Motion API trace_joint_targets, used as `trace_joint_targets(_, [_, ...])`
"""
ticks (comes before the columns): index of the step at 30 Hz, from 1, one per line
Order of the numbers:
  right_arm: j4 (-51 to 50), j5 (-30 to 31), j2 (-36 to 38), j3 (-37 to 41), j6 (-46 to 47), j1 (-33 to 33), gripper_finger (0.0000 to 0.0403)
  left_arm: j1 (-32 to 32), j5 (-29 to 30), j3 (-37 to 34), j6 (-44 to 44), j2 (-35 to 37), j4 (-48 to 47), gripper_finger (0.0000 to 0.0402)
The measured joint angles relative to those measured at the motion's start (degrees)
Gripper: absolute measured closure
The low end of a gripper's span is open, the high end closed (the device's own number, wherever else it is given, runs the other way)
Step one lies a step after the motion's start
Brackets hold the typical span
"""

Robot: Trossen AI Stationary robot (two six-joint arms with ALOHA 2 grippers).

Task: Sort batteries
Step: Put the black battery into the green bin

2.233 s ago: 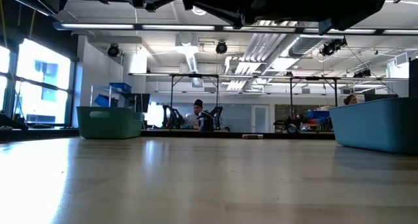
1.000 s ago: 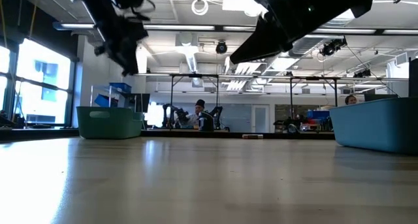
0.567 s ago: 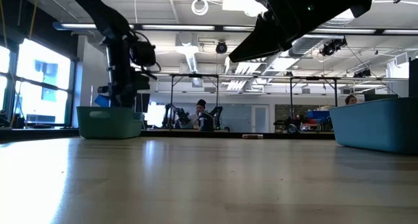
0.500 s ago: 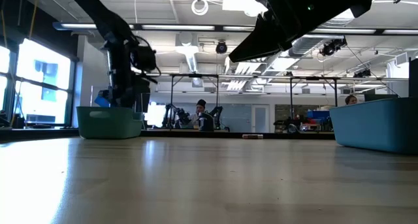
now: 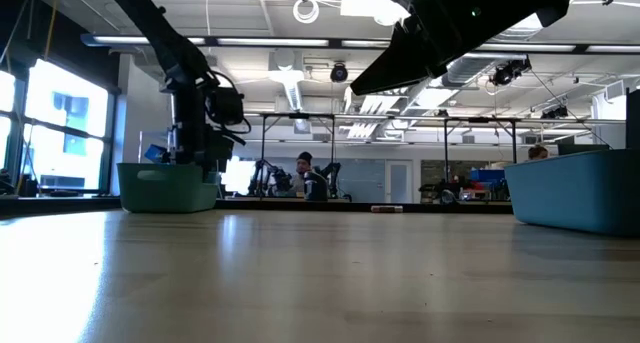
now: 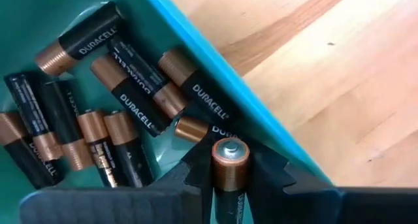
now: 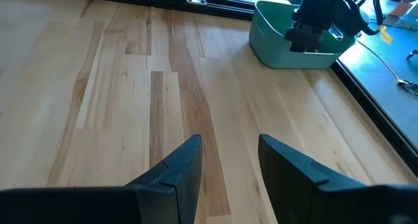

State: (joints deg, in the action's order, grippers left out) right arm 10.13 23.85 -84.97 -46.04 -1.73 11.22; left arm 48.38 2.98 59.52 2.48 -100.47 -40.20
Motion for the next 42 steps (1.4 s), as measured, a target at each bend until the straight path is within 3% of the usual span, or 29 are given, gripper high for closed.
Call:
trace_joint_targets(8, [-0.28, -1.98, 0.00, -0.02, 2.84, -6.20, 0.0258, 2.05, -1.25, -0.30, -3.14, 1.18, -0.38, 0.0249])
trace_joint_targets(13, [-0.63, -2.98, 0.28, -0.03, 5.42, -12.26, 0.0258, 3.88, -1.00, -0.30, -2.24, 6.38, -1.08, 0.0211])
trace_joint_targets(16, [-0.68, -5.02, 0.28, -0.04, 7.10, -16.47, 0.0258, 3.98, -0.98, -0.30, -2.12, 12.36, 0.16, 0.0208])
trace_joint_targets(21, [-2.23, -14.81, 0.28, -0.04, 10.24, -26.26, 0.0240, 2.73, -0.79, -0.28, -2.22, 22.66, 5.10, 0.0207])
trace_joint_targets(28, [-3.88, -16.03, -2.58, -0.35, 13.29, -39.78, 0.0169, -2.24, 2.46, -4.10, -5.86, 33.65, 15.41, 0.0206])
trace_joint_targets(34, [-6.19, -19.39, -11.92, -6.78, 11.21, -47.53, 0.0151, -4.43, 3.68, -8.63, -9.57, 36.93, 26.32, 0.0206])
trace_joint_targets(42, [-23.04, -19.52, -24.03, -22.48, 8.20, -52.13, 0.0151, -5.79, 3.46, -12.04, -14.03, 36.70, 37.37, 0.0206])
